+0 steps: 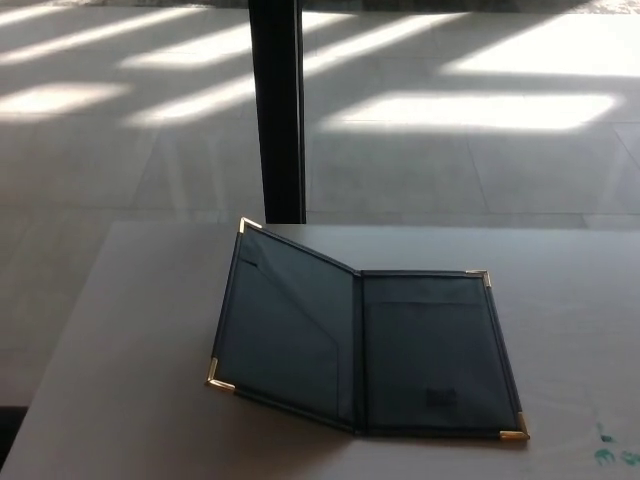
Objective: The robot uses its left hand to push the cover of the diary kept in the middle of the desk to close it
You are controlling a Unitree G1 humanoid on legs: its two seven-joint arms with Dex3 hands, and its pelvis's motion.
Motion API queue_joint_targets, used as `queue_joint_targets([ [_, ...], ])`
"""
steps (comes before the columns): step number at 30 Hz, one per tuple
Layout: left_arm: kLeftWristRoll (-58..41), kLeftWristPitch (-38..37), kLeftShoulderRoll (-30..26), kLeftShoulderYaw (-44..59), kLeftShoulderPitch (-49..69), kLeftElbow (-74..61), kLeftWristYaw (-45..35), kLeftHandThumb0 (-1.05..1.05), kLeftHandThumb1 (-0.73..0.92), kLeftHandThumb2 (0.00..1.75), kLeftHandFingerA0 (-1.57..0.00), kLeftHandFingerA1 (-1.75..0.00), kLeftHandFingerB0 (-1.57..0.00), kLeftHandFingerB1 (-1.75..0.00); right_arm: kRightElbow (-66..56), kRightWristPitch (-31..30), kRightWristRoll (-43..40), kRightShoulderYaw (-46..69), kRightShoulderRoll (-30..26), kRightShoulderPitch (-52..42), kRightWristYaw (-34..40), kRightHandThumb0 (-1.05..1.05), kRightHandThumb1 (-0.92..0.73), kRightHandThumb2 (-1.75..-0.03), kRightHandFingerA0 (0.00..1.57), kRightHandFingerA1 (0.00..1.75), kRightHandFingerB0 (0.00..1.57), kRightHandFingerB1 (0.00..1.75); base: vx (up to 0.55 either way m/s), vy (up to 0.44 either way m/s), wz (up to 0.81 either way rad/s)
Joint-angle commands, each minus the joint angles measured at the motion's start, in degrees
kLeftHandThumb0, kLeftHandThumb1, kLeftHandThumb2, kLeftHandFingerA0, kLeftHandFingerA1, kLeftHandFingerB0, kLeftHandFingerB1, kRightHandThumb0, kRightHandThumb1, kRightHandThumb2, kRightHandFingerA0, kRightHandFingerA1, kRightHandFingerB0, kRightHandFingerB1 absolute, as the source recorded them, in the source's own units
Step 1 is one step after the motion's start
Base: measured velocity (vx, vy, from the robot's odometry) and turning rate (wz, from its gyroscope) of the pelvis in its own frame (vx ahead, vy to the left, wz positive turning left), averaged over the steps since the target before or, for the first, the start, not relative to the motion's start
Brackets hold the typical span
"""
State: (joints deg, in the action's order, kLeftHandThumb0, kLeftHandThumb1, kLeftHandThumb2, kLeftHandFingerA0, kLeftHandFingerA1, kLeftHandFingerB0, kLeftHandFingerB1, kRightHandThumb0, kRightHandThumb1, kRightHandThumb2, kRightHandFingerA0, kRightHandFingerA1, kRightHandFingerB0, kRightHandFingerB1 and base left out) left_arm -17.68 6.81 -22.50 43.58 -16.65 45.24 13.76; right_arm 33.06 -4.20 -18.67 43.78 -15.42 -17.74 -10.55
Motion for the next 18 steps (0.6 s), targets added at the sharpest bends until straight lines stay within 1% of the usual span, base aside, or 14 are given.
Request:
queue_joint_targets([
  [1,1.79,6.52,3.47,-7.89,-3.7,-14.45,3.45,-0.75,0.92,0.75,-0.61,-0.49,-0.5,-0.46,-0.3,-0.88,-2.21,0.47,-0.99,-0.27,0.68,-0.94,-0.92,-0.72,0.66,0.96,0.6,0.73,0.0,0.0,0.0],
  [3,0.81,7.81,5.46,-9.2,-4.14,-18.23,3.6,-0.73,0.92,0.75,-0.62,-0.52,-0.53,-0.48,-0.01,-0.2,-2.08,0.3,-1.07,-0.42,0.14,-0.94,-0.92,-0.71,0.66,0.96,0.61,0.73,0.0,0.0,0.0],
  [4,0.51,8.86,6.38,-10.38,-4.11,-20.32,3.03,-0.77,0.92,0.76,-0.63,-0.52,-0.53,-0.49,0.05,-0.07,-2.64,0.49,-1.05,-0.5,-0.74,-0.94,-0.92,-0.71,0.64,0.99,0.6,0.74,0.0,0.0,0.0],
  [5,-0.75,10.47,7.64,-11.65,-4.23,-22.56,1.55,-0.79,0.92,0.78,-0.58,-0.52,-0.44,-0.47,-0.27,-0.9,-3.13,0.83,-0.89,-0.39,-0.33,-0.98,-0.7,-1.02,0.71,0.97,0.63,0.75,0.0,0.0,0.0],
  [7,-2.47,12.48,9.68,-13.03,-4.11,-26.07,0.53,-0.8,0.92,0.77,-0.59,-0.51,-0.48,-0.48,-0.48,-1.0,-3.32,0.83,-0.84,-0.52,-0.59,-0.97,-0.69,-1.01,0.7,0.98,0.61,0.76,0.0,0.0,0.0],
  [9,-2.24,14.05,11.13,-15.05,-3.68,-28.94,0.35,-0.82,0.92,0.78,-0.6,-0.53,-0.45,-0.47,-0.7,-1.15,-2.77,0.52,-0.84,-0.56,0.38,-0.98,-0.7,-1.03,0.71,0.97,0.63,0.76,0.0,0.0,0.0],
  [10,-2.18,14.89,11.71,-16.18,-3.21,-30.41,0.01,-0.88,0.92,0.76,-0.64,-0.52,-0.48,-0.47,-0.59,-1.06,-2.82,0.46,-0.92,-0.6,0.13,-0.96,-0.7,-1.03,0.69,0.96,0.61,0.75,0.0,0.0,0.0],
  [12,-2.54,17.72,12.9,-18.7,-2.29,-33.75,-0.8,-0.9,0.92,0.78,-0.67,-0.54,-0.49,-0.48,-0.56,-0.98,-2.57,0.22,-1.06,-0.67,0.25,-0.97,-0.71,-1.03,0.7,0.95,0.62,0.75,0.0,0.0,0.0],
  [13,-3.28,19.18,13.53,-19.85,-1.38,-35.81,-1.51,-0.87,0.92,0.74,-0.6,-0.51,-0.5,-0.49,-0.36,-1.05,-2.86,0.29,-1.16,-0.62,-0.1,-0.93,-0.92,-0.71,0.65,0.98,0.61,0.73,0.0,0.0,0.0],
  [14,-4.44,20.07,14.3,-20.54,-0.39,-37.63,-2.47,-0.88,0.92,0.77,-0.56,-0.55,-0.45,-0.49,-0.3,-1.19,-3.19,0.44,-1.12,-0.59,-0.25,-0.93,-0.92,-0.7,0.67,0.97,0.62,0.71,0.0,0.0,0.0],
  [15,-4.94,21.22,14.81,-21.26,0.44,-39.03,-2.74,-0.84,0.92,0.75,-0.59,-0.52,-0.48,-0.49,-0.67,-0.87,-2.98,0.24,-1.02,-0.94,-0.38,-0.95,-0.92,-0.71,0.65,0.96,0.61,0.73,0.0,0.0,0.0],
  [16,-5.07,22.5,15.21,-22.08,1.23,-40.32,-2.71,-0.84,0.92,0.75,-0.59,-0.52,-0.48,-0.49,-1.19,-0.33,-2.56,-0.13,-0.92,-1.45,-0.63,-0.95,-0.92,-0.71,0.65,0.96,0.61,0.73,0.0,0.0,0.0],
  [17,-6.43,23.71,15.56,-21.61,1.28,-40.73,-2.84,-0.86,0.92,0.77,-0.61,-0.53,-0.42,-0.47,-1.19,-0.68,-3.25,0.05,-0.97,-1.48,-1.49,-0.95,-0.92,-0.71,0.62,0.99,0.6,0.76,0.0,0.0,0.0],
  [18,-6.67,24.27,15.49,-21.39,2.17,-41.69,-2.82,-0.86,0.92,0.77,-0.61,-0.53,-0.42,-0.47,-0.93,-0.56,-3.17,-0.18,-0.84,-1.63,-1.73,-0.95,-0.92,-0.71,0.62,0.99,0.6,0.76,0.0,0.0,0.0],
])
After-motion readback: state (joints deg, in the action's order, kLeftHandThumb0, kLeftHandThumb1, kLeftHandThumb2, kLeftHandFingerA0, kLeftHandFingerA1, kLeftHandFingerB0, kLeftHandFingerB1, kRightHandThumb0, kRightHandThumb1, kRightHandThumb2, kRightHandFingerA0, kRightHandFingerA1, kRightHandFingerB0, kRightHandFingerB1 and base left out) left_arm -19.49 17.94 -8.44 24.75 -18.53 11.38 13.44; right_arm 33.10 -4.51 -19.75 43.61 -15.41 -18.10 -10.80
